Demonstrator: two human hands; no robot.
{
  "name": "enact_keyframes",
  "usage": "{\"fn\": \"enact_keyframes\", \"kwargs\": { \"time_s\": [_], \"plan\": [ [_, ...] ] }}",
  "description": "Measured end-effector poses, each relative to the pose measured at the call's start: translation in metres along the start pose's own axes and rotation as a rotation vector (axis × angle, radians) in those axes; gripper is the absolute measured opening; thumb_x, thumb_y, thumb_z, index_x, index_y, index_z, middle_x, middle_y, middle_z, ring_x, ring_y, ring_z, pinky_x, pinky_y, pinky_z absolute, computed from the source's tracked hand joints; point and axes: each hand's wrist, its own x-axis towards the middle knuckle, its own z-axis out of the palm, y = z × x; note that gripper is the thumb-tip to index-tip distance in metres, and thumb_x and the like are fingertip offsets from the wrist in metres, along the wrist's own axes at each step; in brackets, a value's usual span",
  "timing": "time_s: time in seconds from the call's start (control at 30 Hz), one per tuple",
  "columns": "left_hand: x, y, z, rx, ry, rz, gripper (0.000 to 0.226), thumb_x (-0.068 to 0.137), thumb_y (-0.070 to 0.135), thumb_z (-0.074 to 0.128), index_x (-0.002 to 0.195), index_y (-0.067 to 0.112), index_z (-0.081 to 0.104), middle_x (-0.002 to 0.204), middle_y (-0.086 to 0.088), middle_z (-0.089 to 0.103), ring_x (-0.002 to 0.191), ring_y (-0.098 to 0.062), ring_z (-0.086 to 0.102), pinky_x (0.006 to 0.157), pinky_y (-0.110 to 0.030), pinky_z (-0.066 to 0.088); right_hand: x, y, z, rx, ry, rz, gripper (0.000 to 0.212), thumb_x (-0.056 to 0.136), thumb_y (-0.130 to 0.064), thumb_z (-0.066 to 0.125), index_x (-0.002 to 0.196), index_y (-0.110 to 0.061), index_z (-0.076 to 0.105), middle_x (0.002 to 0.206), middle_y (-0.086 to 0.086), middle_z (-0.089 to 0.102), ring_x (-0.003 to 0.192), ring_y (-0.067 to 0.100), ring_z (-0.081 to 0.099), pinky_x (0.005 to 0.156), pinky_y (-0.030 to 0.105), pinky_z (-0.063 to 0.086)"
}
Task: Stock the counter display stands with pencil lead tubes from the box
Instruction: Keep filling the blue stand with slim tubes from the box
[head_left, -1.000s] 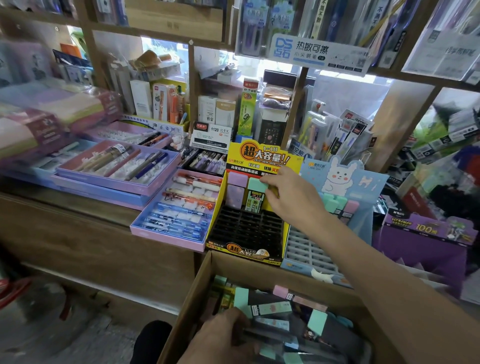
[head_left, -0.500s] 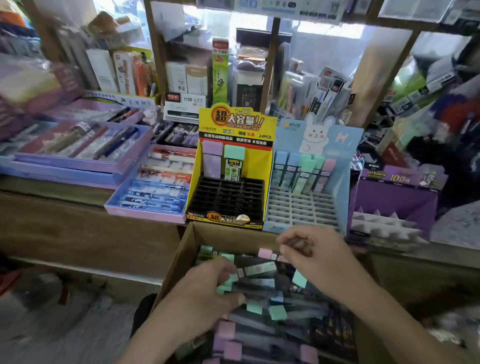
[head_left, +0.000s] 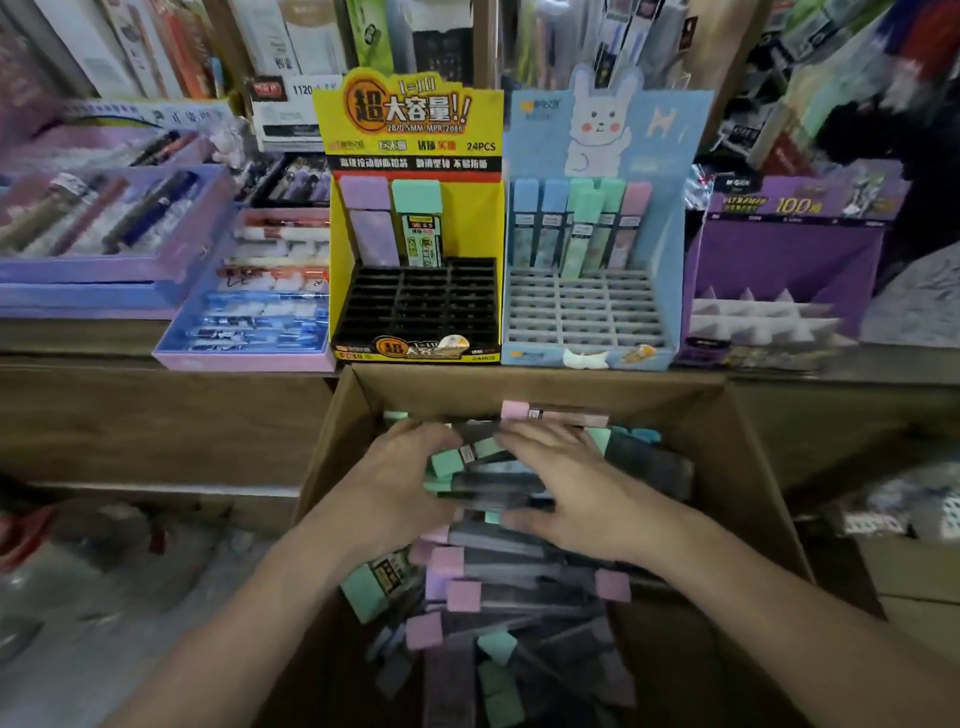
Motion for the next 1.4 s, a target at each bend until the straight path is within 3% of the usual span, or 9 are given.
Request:
{"fn": "enact_keyframes", "kwargs": {
  "time_s": [0.13,0.3,0.43,0.67,0.77,0.87,1.0,1.2,1.4],
  "plan": [
    [0.0,-0.005,0.002,-0.053,0.01,-0.022,0.057,0.075,0.023,0.083,0.123,0.04,0.058,0.11,0.018,0.05,0.099,0.0,0.051,0.079,-0.014,0.042,0.002,0.0,0.009,-0.064,0.054,0.001,0.082,0.092,-0.058,0.063,0.158,-0.022,0.032,0.145,-0.01,0.034,0.137,0.015,0.026,0.117,0.04,0.028],
    [-0.001,-0.007,0.006,-0.07,0.001,-0.033,0.044,0.077,0.024,0.081,0.107,0.045,0.058,0.108,0.019,0.052,0.099,0.002,0.051,0.08,-0.014,0.042,0.0,-0.002,0.014,-0.046,0.061,0.01,0.063,0.092,-0.059,0.062,0.142,-0.023,0.049,0.121,-0.011,0.039,0.12,0.013,0.035,0.106,0.038,0.039],
    [-0.004,-0.006,0.005,-0.063,-0.022,-0.046,0.039,0.077,0.026,0.081,0.102,0.047,0.059,0.11,0.021,0.052,0.104,-0.002,0.052,0.09,-0.024,0.047,-0.002,-0.005,0.013,-0.027,0.075,-0.003,0.053,0.092,-0.055,0.065,0.134,-0.024,0.055,0.119,-0.014,0.042,0.118,0.009,0.036,0.103,0.033,0.042],
    [-0.005,-0.006,0.005,-0.139,-0.08,-0.058,0.044,0.078,0.018,0.081,0.105,0.048,0.062,0.107,0.021,0.056,0.097,0.001,0.057,0.072,-0.012,0.048,-0.004,-0.009,0.01,-0.011,-0.032,0.092,0.061,0.092,-0.062,0.06,0.139,-0.024,0.053,0.119,-0.009,0.044,0.118,0.013,0.04,0.104,0.037,0.042],
    [-0.005,-0.003,0.008,-0.18,-0.111,-0.056,0.043,0.08,0.016,0.08,0.097,0.051,0.061,0.106,0.021,0.052,0.094,-0.005,0.058,0.051,-0.007,0.051,-0.006,-0.011,0.009,-0.003,-0.017,0.1,0.055,0.094,-0.057,0.061,0.135,-0.022,0.056,0.119,-0.009,0.046,0.116,0.013,0.043,0.103,0.036,0.043],
    [-0.006,-0.003,0.009,-0.228,-0.093,-0.062,0.038,0.081,0.015,0.079,0.098,0.045,0.065,0.105,0.015,0.049,0.089,-0.012,0.061,0.049,-0.015,0.056,-0.008,-0.013,0.008,0.046,-0.005,0.1,0.049,0.093,-0.052,0.065,0.13,-0.021,0.057,0.118,-0.008,0.051,0.116,0.011,0.047,0.099,0.032,0.044],
    [-0.006,-0.006,0.009,-0.145,-0.069,-0.04,0.037,0.082,0.028,0.078,0.103,0.05,0.058,0.108,0.015,0.051,0.081,-0.006,0.065,0.05,-0.005,0.049,-0.009,-0.013,0.005,0.114,-0.003,0.106,0.041,0.092,-0.047,0.068,0.126,-0.027,0.057,0.118,-0.011,0.056,0.112,0.005,0.05,0.093,0.026,0.045],
    [-0.006,-0.004,0.009,-0.309,-0.142,-0.064,0.023,0.091,0.024,0.071,0.102,0.042,0.062,0.104,-0.006,0.063,0.063,-0.014,0.074,0.05,-0.02,0.056,-0.011,-0.012,0.003,0.092,-0.029,0.064,0.036,0.099,-0.044,0.058,0.13,-0.027,0.054,0.123,-0.009,0.058,0.117,0.007,0.05,0.099,0.03,0.046],
    [-0.005,0.001,0.007,-0.228,0.023,-0.022,0.005,0.093,0.043,0.066,0.096,0.04,0.063,0.096,0.01,0.062,0.081,0.016,0.059,0.053,-0.002,0.043,-0.011,-0.009,-0.009,0.226,-0.022,0.088,0.029,0.102,-0.038,0.056,0.131,-0.036,0.052,0.12,-0.017,0.062,0.108,-0.003,0.057,0.092,0.029,0.053]
  ]
}}
